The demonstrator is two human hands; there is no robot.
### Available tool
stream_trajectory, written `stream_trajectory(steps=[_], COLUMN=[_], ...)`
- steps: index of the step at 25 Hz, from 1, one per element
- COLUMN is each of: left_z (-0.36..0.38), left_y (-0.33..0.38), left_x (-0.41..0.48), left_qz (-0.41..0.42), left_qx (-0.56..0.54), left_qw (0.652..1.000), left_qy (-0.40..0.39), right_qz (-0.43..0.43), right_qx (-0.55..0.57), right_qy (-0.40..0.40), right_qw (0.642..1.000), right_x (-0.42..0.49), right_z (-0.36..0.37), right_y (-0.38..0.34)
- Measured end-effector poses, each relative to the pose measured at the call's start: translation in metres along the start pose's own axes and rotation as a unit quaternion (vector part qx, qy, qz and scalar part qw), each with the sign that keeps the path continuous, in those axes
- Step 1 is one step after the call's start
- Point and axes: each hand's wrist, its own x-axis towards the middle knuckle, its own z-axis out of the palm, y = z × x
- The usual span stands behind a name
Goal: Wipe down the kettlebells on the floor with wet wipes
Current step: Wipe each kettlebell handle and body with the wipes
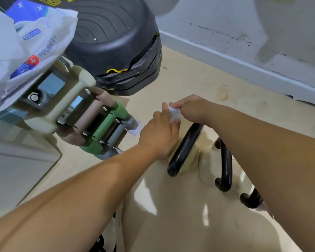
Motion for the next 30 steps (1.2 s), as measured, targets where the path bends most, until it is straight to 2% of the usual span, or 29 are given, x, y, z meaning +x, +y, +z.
stream_trajectory(steps=[4, 6, 8, 9, 11, 12, 15, 18, 20, 23, 26, 28, 30], left_z=[0.016, 0.013, -0.001, -0.010, -0.017, -0.015, 0.011, 0.033, 0.029, 0.012, -0.009, -0.007, 0.000], left_y=[-0.031, -0.042, -0.027, -0.017, 0.002, 0.004, -0.014, -0.032, -0.024, -0.007, 0.010, 0.016, 0.004], left_x=[-0.068, -0.060, -0.028, -0.011, 0.011, 0.009, -0.033, -0.061, -0.053, 0.001, 0.057, 0.054, 0.023], left_qz=[0.060, 0.078, 0.079, 0.058, -0.051, -0.087, -0.050, -0.056, -0.071, -0.060, -0.051, -0.041, -0.025], left_qx=[0.010, 0.000, -0.054, -0.114, -0.247, -0.259, -0.104, -0.088, -0.038, 0.045, 0.039, 0.034, 0.007], left_qw=[0.998, 0.997, 0.995, 0.990, 0.966, 0.961, 0.992, 0.991, 0.992, 0.997, 0.993, 0.995, 0.999], left_qy=[0.024, 0.015, -0.034, -0.057, -0.059, -0.044, 0.053, 0.085, 0.094, 0.015, -0.101, -0.089, -0.031], right_qz=[0.009, 0.009, 0.008, 0.009, 0.008, 0.006, 0.006, 0.001, -0.001, 0.010, 0.000, -0.019, -0.002], right_qx=[-0.002, -0.012, -0.021, -0.018, -0.013, -0.011, 0.000, 0.003, 0.001, 0.025, 0.063, 0.023, -0.020], right_qy=[0.020, 0.014, 0.006, 0.002, 0.002, 0.006, 0.024, 0.025, 0.028, 0.024, 0.026, 0.016, 0.001], right_qw=[1.000, 1.000, 1.000, 1.000, 1.000, 1.000, 1.000, 1.000, 1.000, 0.999, 0.998, 0.999, 1.000], right_x=[-0.007, -0.007, -0.004, -0.003, 0.000, 0.001, 0.002, 0.002, 0.004, 0.001, -0.005, -0.006, -0.005], right_z=[-0.002, 0.000, 0.001, 0.002, 0.003, 0.003, 0.003, 0.006, 0.006, 0.005, 0.006, 0.005, 0.006], right_y=[-0.008, -0.011, -0.009, -0.006, -0.005, -0.004, -0.004, -0.005, -0.006, -0.007, -0.008, -0.010, -0.014])
